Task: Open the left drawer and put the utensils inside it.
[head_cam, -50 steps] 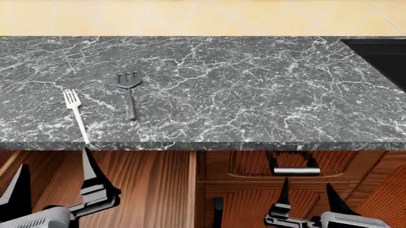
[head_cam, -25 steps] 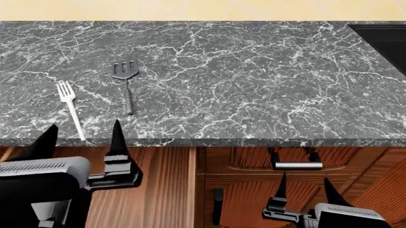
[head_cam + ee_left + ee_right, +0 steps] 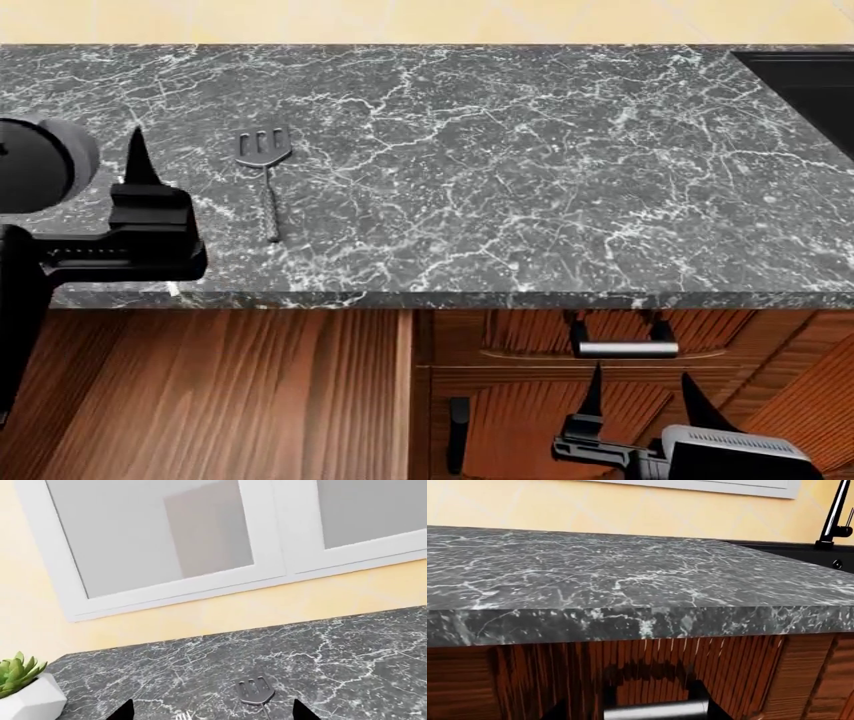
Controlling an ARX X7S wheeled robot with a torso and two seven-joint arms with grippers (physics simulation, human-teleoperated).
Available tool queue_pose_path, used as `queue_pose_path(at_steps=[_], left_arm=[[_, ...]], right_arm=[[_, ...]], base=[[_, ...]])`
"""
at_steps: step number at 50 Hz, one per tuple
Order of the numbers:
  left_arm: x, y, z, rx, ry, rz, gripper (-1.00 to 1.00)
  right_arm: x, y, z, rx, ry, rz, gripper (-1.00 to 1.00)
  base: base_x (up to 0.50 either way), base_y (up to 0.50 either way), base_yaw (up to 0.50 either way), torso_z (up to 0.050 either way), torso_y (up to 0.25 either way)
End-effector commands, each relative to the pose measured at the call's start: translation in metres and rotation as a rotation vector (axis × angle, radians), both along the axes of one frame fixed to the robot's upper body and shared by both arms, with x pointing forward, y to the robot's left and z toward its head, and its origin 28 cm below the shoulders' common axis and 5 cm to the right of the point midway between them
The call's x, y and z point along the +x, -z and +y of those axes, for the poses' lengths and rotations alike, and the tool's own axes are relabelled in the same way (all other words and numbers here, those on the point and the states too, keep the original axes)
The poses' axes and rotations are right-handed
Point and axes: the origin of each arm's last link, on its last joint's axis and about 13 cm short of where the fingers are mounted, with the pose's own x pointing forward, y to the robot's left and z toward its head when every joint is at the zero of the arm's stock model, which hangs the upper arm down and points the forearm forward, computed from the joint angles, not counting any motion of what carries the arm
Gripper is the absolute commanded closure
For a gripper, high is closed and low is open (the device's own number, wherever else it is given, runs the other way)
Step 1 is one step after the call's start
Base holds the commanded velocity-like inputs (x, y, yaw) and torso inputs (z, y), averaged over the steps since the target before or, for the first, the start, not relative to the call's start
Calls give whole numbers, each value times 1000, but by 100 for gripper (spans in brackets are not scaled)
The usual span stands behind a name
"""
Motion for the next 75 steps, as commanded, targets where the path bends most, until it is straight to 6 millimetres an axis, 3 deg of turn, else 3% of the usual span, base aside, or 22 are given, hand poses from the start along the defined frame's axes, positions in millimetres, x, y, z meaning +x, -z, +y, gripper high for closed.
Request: queue_pose_path(at_steps=[1, 8, 22, 36, 54, 65, 75], left_arm=[[0, -25, -1, 47, 36, 63, -100], [13, -32, 3, 50, 26, 94, -100], [48, -26, 18, 41, -4, 149, -100], [52, -21, 23, 24, 2, 151, -100], [60, -17, 22, 32, 5, 175, -100], [103, -3, 18, 8, 34, 265, -100], [153, 13, 34, -61, -36, 355, -100]], right_arm=[[4, 2, -1, -16, 12, 3, -100], [3, 1, -1, -16, 11, 2, -100], [3, 2, -1, -14, 8, 4, -100], [5, 4, -1, -12, 7, 5, -100], [5, 4, -1, -12, 8, 5, -100], [3, 3, -1, -18, 4, 2, -100], [8, 13, -2, -30, 3, 19, -100]], base=[[0, 0, 0, 0, 0], [0, 0, 0, 0, 0], [0, 0, 0, 0, 0], [0, 0, 0, 0, 37], [0, 0, 0, -4, 191], [0, 0, 0, 0, 0], [0, 0, 0, 0, 0]])
